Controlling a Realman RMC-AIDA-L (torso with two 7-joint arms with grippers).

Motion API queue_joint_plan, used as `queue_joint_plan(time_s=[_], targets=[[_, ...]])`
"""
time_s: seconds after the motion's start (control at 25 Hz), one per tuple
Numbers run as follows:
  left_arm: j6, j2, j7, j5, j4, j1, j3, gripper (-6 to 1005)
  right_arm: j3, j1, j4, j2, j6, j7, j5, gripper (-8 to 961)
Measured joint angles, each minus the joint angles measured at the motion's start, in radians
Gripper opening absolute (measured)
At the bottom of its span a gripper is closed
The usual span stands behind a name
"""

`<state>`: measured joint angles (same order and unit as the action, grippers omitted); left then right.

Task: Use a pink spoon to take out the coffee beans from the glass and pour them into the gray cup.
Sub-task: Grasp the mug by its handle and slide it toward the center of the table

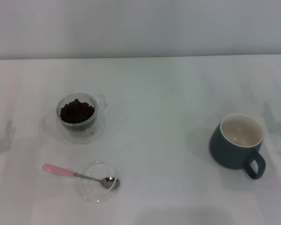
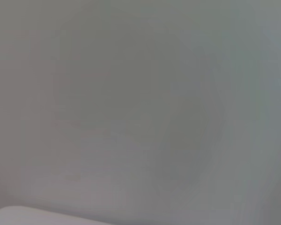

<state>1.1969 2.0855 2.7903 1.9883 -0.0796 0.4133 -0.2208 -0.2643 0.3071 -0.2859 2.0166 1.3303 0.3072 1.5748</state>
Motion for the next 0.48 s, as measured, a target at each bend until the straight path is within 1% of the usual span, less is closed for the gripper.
queue_joint_plan(time_s=[0.16, 0.36, 0.48], targets=[[-0.001, 0.0, 0.0, 0.002, -0.001, -0.005, 0.0, 797, 0.002, 0.0, -0.023, 0.001, -0.005, -0.086, -0.004, 870], [-0.001, 0.001, 0.0, 0.0, -0.001, -0.008, -0.002, 798, 0.01, -0.007, -0.035, 0.001, 0.006, -0.091, 0.001, 871], [-0.002, 0.001, 0.0, -0.003, -0.002, -0.008, -0.006, 797, 0.039, -0.024, -0.037, 0.001, 0.045, -0.091, 0.001, 871]])
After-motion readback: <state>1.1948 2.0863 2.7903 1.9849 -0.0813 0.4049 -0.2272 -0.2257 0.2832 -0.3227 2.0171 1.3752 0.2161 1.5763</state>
